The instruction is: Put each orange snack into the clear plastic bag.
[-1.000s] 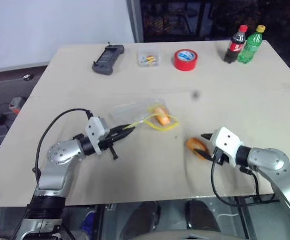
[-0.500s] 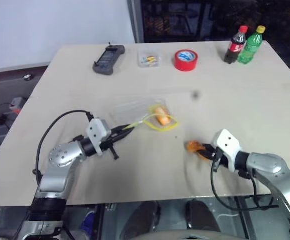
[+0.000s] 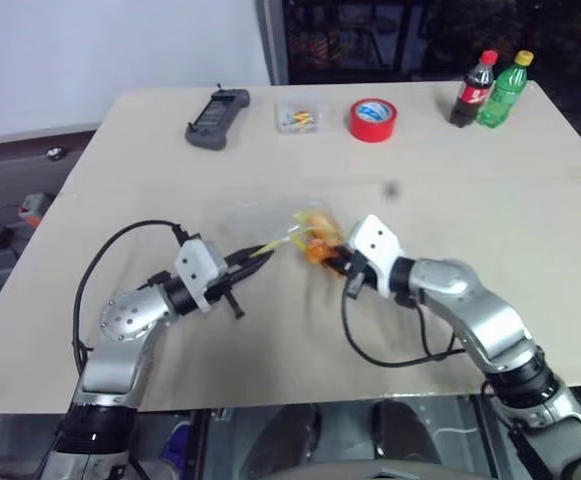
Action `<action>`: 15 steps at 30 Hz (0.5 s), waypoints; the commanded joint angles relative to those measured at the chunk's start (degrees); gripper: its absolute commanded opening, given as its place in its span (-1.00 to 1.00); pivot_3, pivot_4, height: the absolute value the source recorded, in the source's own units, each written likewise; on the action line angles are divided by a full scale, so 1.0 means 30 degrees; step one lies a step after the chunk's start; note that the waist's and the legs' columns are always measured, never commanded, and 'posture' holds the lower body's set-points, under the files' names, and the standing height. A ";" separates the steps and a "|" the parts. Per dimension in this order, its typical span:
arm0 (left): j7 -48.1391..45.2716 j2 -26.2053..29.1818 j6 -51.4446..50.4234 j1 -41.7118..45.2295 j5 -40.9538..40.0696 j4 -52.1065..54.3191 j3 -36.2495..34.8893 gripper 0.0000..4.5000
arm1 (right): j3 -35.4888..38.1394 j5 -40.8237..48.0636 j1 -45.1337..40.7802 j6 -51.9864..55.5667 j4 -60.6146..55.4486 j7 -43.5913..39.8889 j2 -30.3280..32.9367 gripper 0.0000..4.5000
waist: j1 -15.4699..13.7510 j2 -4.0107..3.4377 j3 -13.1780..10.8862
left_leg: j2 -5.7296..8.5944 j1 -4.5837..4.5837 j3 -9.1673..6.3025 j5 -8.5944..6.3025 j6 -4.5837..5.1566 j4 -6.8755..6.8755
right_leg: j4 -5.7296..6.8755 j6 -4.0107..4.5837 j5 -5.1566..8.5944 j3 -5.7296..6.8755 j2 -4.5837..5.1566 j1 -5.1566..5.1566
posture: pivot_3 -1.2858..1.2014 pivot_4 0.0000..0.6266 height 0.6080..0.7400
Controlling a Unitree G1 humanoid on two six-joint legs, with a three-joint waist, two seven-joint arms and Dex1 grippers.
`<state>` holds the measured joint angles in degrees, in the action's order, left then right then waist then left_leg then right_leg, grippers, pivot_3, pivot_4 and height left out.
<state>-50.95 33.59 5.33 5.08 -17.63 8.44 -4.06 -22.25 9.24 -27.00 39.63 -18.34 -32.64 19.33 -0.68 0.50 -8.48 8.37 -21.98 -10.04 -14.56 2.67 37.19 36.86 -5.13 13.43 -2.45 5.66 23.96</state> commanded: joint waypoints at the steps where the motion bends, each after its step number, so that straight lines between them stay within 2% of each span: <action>1: -0.0221 0.0412 0.0028 -0.0726 -0.0252 0.1169 -0.0237 -1.00 | 0.0072 -0.0687 -0.1060 -0.0653 0.0876 0.0814 -0.0925 -0.97 | 0.0091 -0.0005 -0.0003 | -0.0003 0.0007 0.0002 0.0000 -0.0001 -0.0003 | 0.0002 0.0001 0.0000 -0.0006 -0.0006 0.0000 | 0.03 -0.52 1.00; 7: -0.1126 0.1236 0.0878 -0.2595 0.0152 0.0818 -0.0306 -1.00 | 0.0441 -0.0810 -0.1335 -0.0593 0.1180 0.0954 -0.1526 -0.97 | 0.0345 -0.0018 -0.0010 | -0.0016 0.0006 0.0006 0.0001 -0.0005 -0.0021 | 0.0015 0.0008 -0.0001 -0.0018 -0.0029 0.0019 | 0.03 -0.52 1.00; 11: -0.1313 0.1292 0.1458 -0.2805 0.0312 0.0300 -0.0227 -1.00 | 0.0548 -0.0563 -0.1250 -0.0441 0.1067 0.0471 -0.1239 -0.97 | 0.0355 -0.0022 -0.0013 | -0.0014 0.0008 0.0006 -0.0001 -0.0005 -0.0021 | 0.0015 0.0010 -0.0003 -0.0015 -0.0028 0.0016 | 0.03 -0.52 1.00; 15: -0.1357 0.1186 0.1778 -0.2573 0.0279 -0.0006 -0.0205 -1.00 | 0.0254 -0.0474 -0.1221 -0.0428 0.1456 0.0672 -0.2101 -0.97 | 0.0456 -0.0024 -0.0013 | -0.0019 0.0011 0.0005 -0.0001 -0.0006 -0.0025 | 0.0020 0.0014 -0.0006 -0.0015 -0.0031 0.0018 | 0.03 -0.52 1.00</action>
<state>-54.96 36.85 9.25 -3.13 -16.89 8.01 -3.97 -21.75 7.23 -29.84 38.78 -12.80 -30.81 14.39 0.69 0.43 -8.52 8.31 -21.94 -10.02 -14.56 2.65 37.11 36.92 -5.08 13.42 -2.50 5.57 24.02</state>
